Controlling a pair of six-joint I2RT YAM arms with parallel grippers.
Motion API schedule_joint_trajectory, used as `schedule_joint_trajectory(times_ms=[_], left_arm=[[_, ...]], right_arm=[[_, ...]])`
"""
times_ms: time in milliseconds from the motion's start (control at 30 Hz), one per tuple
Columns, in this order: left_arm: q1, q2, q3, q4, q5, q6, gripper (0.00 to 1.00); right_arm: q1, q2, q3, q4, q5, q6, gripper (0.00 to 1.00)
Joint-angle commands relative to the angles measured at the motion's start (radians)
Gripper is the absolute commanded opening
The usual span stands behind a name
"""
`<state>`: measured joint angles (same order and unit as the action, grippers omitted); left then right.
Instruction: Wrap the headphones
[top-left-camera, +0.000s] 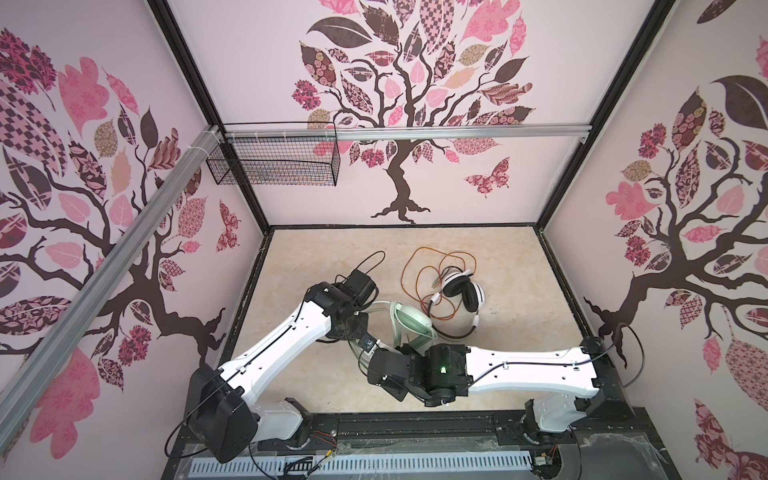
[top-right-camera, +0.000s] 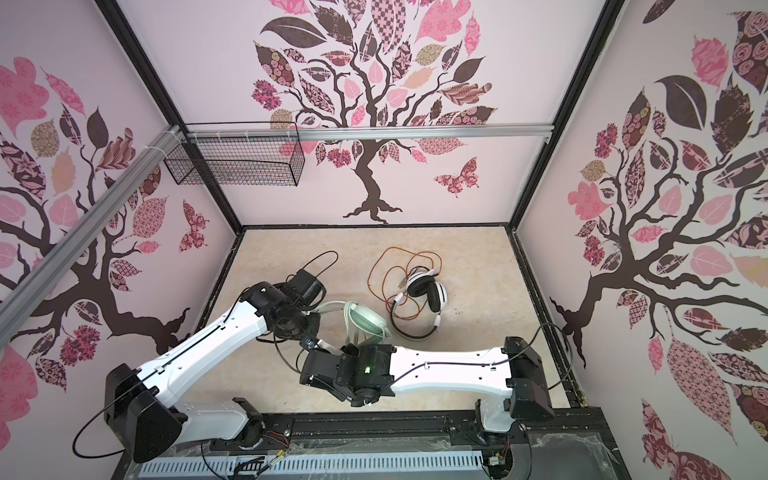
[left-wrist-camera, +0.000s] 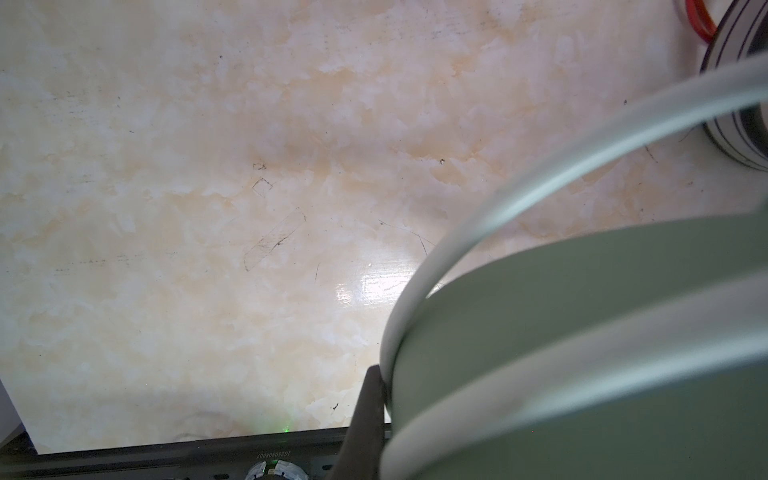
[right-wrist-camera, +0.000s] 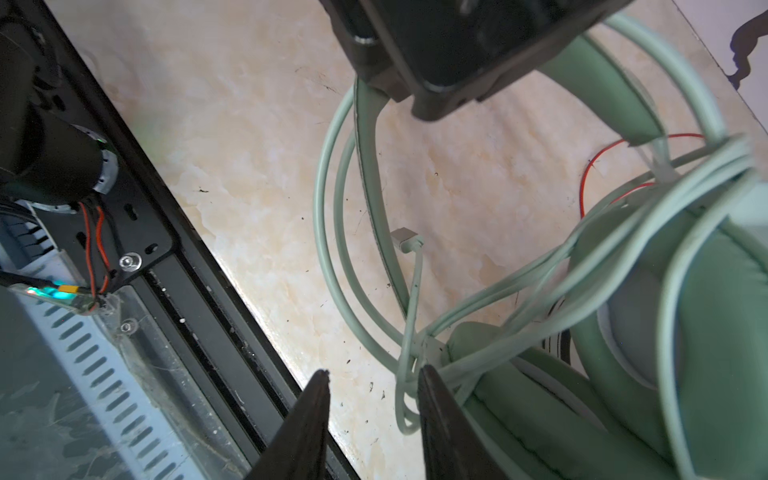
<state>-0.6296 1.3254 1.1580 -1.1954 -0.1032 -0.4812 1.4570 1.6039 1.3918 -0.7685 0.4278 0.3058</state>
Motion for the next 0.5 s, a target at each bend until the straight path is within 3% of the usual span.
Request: schedule_joint_trajectory(times_ms=[0,233,467], left_arm=[[0.002,-0.035,0.061,0.030,0.032,0.001,0.00],[0.001,-0.055,0.063,0.021,0.032,0.002,0.00],[0.003,-0.065,0.068,0.017,0.033,0.000,0.00]], right_arm=[[-0.004,0.039,0.026,-0.048,0.019,-0.013,0.39],[-0.018,0.066,0.019,-0.073,0.024,0.003,0.37],[-0.018,0.077,0.015,-0.067,-0.004,0.005,0.26]])
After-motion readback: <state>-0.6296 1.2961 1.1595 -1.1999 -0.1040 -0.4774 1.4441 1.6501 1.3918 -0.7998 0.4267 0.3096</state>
